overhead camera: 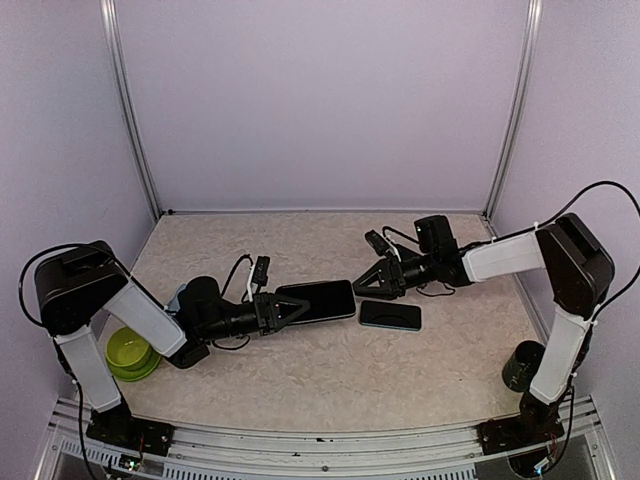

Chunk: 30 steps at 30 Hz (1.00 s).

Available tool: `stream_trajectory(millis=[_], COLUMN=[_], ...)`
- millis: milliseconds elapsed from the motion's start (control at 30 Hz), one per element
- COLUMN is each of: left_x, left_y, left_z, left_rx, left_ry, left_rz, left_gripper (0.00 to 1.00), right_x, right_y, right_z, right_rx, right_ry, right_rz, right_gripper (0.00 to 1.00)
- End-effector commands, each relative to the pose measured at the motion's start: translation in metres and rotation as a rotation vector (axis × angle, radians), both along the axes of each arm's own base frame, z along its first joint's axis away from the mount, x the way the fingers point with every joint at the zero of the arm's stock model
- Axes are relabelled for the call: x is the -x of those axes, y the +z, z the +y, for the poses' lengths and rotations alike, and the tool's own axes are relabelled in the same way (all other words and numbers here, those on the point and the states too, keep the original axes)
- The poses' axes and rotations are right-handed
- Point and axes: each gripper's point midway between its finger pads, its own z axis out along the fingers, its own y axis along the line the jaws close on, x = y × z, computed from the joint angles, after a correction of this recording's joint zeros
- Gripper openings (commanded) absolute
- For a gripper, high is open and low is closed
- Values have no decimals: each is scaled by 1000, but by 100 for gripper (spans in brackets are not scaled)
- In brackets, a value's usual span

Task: Put the phone into the phone case
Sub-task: Press the corner of the phone case at the bottom right corner of the phone case.

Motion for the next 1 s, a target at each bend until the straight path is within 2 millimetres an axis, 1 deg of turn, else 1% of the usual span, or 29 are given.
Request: stream_trajectory(millis=[0,267,467,667,900,967], left_x=[9,13,13,15,19,19], left_y=[46,50,50,51,51,50], left_z=[-7,-9,-9,-12,-15,-15], left_rx=[124,139,140,150,164,163], left_ry=[-59,-82,-83,-95,-117,-118], left_rz=[-142,-153,-151,-156,-152,-152], left_gripper=[0,0,0,0,0,0], right_x=[13,33,36,42,44,46], right_y=[33,49,55,54,43,44], right_z=[-1,-5,-5,1,11,13], right_rx=[-118,-217,-234,-240,-218,-220], right_ry=[69,148,160,180,191,198], right_rz=[-42,-27,-39,-37,-24,-27], right_gripper=[52,51,51,51,50,49])
